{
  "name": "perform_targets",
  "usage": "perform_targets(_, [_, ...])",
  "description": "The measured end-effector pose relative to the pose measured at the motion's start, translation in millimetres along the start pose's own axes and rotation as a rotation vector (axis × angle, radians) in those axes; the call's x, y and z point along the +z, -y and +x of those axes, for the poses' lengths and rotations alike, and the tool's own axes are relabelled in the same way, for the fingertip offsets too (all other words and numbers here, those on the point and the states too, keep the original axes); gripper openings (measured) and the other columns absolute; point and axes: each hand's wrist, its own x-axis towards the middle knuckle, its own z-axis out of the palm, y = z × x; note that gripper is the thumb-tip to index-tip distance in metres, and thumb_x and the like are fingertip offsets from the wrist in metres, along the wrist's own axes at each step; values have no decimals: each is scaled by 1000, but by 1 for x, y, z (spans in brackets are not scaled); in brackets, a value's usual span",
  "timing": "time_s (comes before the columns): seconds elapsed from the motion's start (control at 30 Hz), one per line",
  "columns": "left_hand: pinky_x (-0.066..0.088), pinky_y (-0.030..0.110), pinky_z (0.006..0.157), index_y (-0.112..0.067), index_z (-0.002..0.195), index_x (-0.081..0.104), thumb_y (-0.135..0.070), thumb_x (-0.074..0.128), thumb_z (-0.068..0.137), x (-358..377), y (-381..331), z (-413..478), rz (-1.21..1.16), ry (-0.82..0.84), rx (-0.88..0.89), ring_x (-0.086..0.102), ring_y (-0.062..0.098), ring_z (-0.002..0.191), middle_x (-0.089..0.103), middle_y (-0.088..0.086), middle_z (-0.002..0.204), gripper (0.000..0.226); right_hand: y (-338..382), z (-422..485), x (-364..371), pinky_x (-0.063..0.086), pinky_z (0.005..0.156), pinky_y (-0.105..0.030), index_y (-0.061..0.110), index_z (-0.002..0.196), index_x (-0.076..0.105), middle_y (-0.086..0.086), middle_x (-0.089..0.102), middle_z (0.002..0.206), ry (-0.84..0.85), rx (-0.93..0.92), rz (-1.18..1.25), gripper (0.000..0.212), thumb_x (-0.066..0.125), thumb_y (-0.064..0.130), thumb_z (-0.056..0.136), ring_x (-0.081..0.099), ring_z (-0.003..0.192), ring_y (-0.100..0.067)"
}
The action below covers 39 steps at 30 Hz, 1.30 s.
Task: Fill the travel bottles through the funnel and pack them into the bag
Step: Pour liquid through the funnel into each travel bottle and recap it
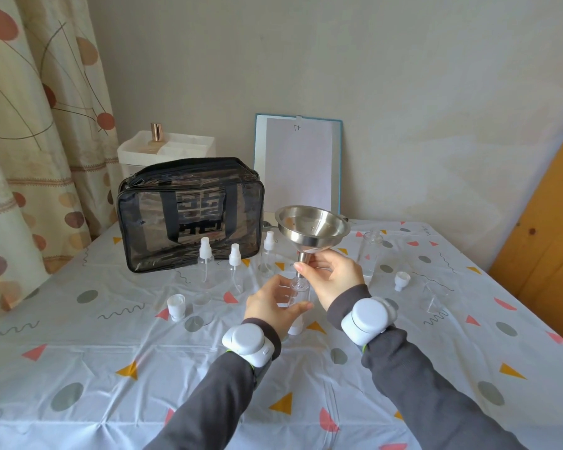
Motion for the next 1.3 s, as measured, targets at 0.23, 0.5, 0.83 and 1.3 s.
perform_targets(0.23, [38, 3, 62, -30, 87, 52, -35, 81, 66, 1, 0, 0, -6, -3, 0, 53, -7, 77, 58, -15, 81, 36, -1, 1, 0, 47, 72, -6, 19, 82, 66, 15, 63, 71, -12, -15, -22, 9, 72, 14, 77, 61, 71, 2])
perform_targets(0.5, [39, -2, 56, -31, 87, 51, -36, 81, 66, 0, -2, -1, -24, -2, -11, 52, -8, 75, 58, -15, 82, 37, -2, 0, 0, 48, 77, -15, 22, 83, 65, 13, 65, 75, -7, -28, -63, 7, 70, 18, 79, 61, 75, 2])
perform_targets(0.83, [38, 11, 96, -39, 113, 48, -24, 70, 80, 1, -10, -5, -178, 23, 151, 52, -9, 106, 56, -24, 108, 42, -6, 1, 1, 48, 70, -6, 24, 82, 66, 14, 66, 73, -5, -9, 1, 10, 71, 16, 78, 64, 73, 0])
perform_targets(1.3, [45, 4, 80, -14, 115, 63, -15, 69, 82, 1, -12, 4, -258, -56, 93, 61, -1, 90, 64, -12, 95, 34, -5, 2, -2, 51, 79, -19, 25, 82, 67, 4, 71, 79, 3, 5, 63, 11, 70, 14, 79, 67, 80, -8])
